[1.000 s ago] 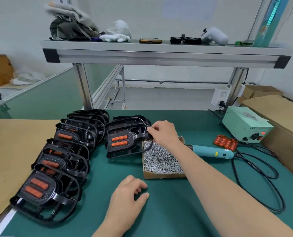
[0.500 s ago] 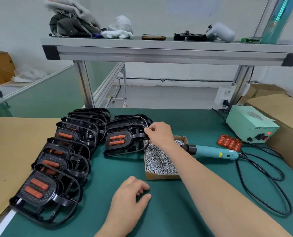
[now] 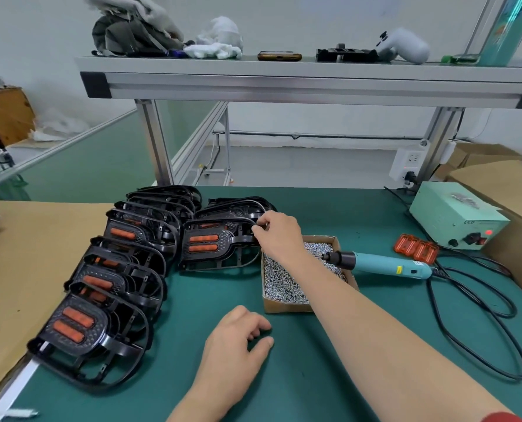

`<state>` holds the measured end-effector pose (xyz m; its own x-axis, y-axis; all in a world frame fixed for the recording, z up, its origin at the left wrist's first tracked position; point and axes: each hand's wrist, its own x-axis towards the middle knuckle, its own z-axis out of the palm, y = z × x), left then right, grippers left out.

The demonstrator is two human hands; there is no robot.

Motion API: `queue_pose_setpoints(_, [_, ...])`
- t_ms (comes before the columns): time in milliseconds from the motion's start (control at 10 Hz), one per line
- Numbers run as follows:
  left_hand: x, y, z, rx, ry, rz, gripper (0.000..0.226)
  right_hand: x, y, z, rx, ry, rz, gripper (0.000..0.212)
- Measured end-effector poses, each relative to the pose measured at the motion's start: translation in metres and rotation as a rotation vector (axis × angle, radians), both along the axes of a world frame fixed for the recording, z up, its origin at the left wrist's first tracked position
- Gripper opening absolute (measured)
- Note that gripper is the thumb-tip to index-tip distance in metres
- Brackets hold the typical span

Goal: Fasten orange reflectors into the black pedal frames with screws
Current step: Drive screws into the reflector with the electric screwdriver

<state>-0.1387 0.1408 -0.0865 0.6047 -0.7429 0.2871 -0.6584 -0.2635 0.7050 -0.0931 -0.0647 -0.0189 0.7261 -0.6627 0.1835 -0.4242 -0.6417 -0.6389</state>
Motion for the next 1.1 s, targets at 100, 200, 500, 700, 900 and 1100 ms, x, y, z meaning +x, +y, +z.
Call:
queue_pose_setpoints(100, [0.0,0.0,0.0,0.002,-0.001,0.0,0.013,0.003,0.004,-0.005,-0.019,0.025,0.005,0.015])
queue_pose_setpoints(200, [0.001,0.0,-0.001,0.003,0.001,0.003,0.014,0.006,0.007,-0.005,-0.006,0.017,-0.001,0.012])
queue_pose_setpoints(500, [0.002,0.0,-0.001,0.006,0.001,0.005,0.015,0.003,0.006,-0.009,0.029,-0.016,-0.023,0.023])
queue_pose_setpoints(700, [0.002,0.0,-0.002,-0.006,0.011,0.009,0.017,-0.006,0.007,-0.01,0.05,-0.053,0.014,0.033])
queue_pose_setpoints(900, [0.002,0.0,-0.001,-0.006,0.017,0.011,0.018,-0.019,0.005,-0.009,0.074,-0.087,0.07,0.03])
queue_pose_setpoints(1100, [0.004,0.0,-0.005,0.001,0.06,0.019,0.019,-0.031,0.004,-0.008,0.087,-0.108,0.135,0.03])
